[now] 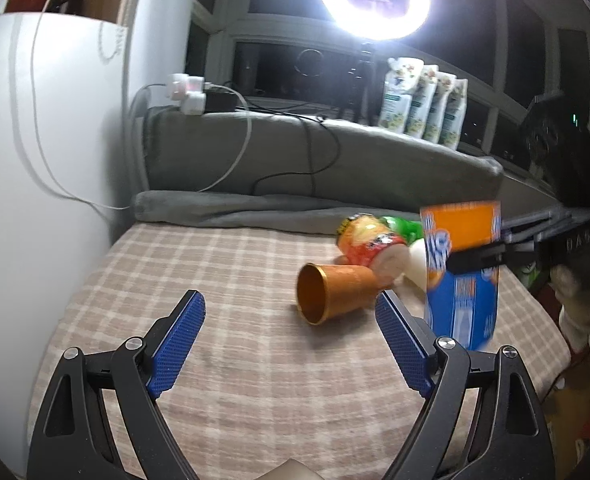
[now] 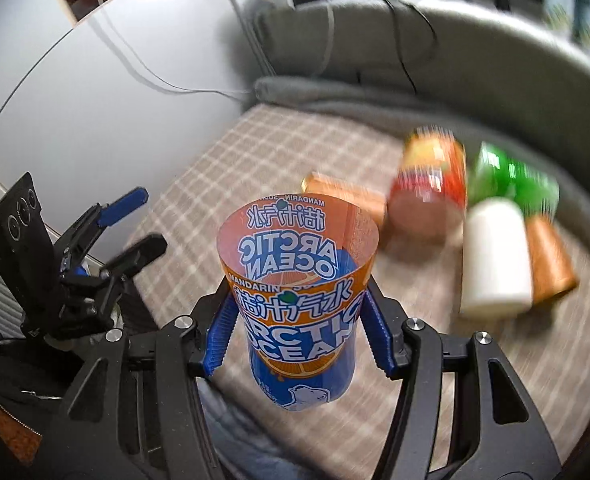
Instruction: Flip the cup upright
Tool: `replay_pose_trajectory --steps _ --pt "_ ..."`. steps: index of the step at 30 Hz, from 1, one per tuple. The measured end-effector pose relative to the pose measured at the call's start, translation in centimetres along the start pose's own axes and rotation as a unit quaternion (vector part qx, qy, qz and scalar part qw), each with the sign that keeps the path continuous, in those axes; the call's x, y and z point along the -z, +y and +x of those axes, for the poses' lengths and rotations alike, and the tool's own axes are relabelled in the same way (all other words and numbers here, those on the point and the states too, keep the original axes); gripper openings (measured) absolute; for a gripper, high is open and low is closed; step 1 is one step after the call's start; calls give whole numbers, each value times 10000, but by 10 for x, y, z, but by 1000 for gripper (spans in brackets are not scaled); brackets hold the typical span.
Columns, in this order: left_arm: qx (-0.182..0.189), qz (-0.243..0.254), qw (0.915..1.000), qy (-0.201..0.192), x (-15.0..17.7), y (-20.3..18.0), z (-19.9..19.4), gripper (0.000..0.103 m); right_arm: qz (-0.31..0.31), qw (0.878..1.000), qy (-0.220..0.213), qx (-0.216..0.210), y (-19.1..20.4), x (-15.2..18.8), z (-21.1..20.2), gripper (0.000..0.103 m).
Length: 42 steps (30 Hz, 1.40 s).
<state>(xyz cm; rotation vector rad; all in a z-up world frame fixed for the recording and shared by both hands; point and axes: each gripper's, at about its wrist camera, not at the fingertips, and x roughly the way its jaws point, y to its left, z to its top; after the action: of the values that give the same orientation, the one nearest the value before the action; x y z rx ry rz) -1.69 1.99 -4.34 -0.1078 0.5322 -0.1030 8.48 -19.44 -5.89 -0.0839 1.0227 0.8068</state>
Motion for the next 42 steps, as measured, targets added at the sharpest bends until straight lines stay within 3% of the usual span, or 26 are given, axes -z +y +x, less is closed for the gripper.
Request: replay_pose_trajectory --steps 8,15,23,25,26,31,34,42 --pt "270 51 9994 231 7 -16 6 87 1093 9936 207 -196 -46 40 23 60" --pt "341 61 9988 339 7 -22 10 87 1479 9882 174 -347 -66 42 37 62" --pt "428 45 9981 447 5 -24 14 87 1408 9899 77 -173 -70 39 47 65" --pt "480 40 9976 499 4 -26 16 87 1405 9900 10 -140 -71 37 44 80" --pt "504 42 9973 529 4 -27 17 87 1398 9901 -63 -118 -71 37 42 82" --pt "661 69 9956 664 2 -33 22 87 1202 9922 -327 44 -65 35 26 82" --pt "933 -110 9912 936 2 -35 31 87 1051 9929 -516 202 -60 38 12 82" --pt "1334 -247 9799 1460 0 -56 57 87 859 9855 -1112 950 -48 61 -28 82"
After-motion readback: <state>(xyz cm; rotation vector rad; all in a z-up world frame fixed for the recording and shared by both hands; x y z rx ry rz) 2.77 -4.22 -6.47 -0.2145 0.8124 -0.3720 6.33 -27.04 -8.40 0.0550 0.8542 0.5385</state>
